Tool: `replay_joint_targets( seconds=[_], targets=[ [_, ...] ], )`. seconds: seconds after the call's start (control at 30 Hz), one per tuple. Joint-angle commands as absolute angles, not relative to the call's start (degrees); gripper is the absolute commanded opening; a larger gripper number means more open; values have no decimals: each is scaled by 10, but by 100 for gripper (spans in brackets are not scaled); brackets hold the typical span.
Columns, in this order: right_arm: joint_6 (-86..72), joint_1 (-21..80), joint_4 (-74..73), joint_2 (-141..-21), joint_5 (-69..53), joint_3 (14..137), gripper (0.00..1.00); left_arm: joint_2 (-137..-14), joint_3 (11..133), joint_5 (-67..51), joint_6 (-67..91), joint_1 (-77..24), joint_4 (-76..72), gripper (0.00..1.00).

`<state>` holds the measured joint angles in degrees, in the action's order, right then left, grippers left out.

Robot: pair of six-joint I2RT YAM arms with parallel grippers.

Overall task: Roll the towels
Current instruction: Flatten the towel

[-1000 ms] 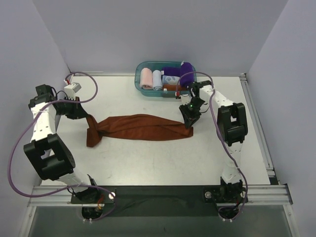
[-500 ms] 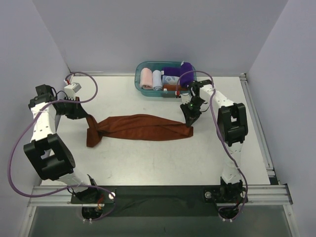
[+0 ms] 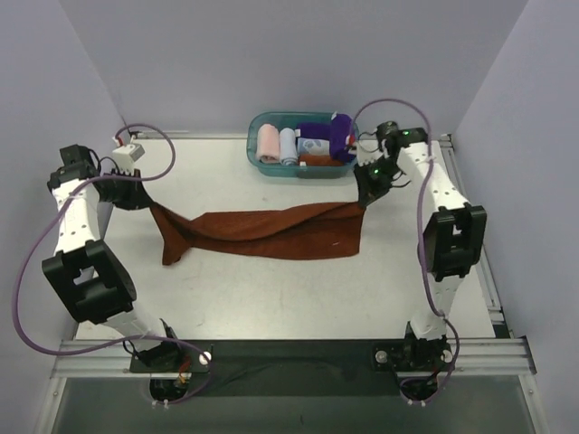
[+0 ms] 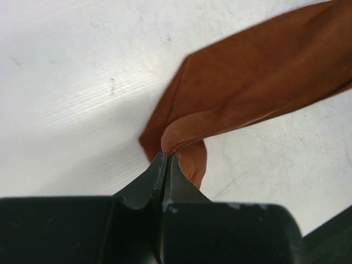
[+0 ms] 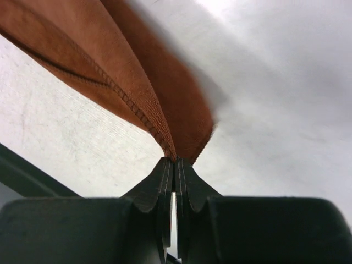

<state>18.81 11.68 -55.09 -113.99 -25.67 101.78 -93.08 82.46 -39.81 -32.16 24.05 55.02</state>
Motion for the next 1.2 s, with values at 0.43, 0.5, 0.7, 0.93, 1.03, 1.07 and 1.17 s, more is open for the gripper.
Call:
replay_joint_targets(
  seconds=[0.43, 0.5, 0.7, 0.93, 1.03, 1.07, 1.17],
  targets=[
    [297, -61, -657, -810, -282, 977, 0, -825, 922, -431, -441, 288, 693, 0],
    [310, -85, -669, -751, -286, 945, 0, -781, 900, -452, -478, 319, 720, 0],
    [333, -100, -686, -593, -286, 854, 0, -702, 854, -525, -573, 416, 811, 0],
    [330, -100, -686, -536, -263, 838, 0, -737, 922, -595, -614, 492, 901, 0],
    [335, -100, -672, -568, -259, 818, 0, -767, 921, -584, -592, 466, 881, 0],
    [333, -100, -654, -586, -258, 810, 0, -772, 912, -571, -584, 445, 871, 0],
    [327, -99, -619, -634, -262, 788, 0, -769, 840, -530, -552, 403, 799, 0]
  ],
)
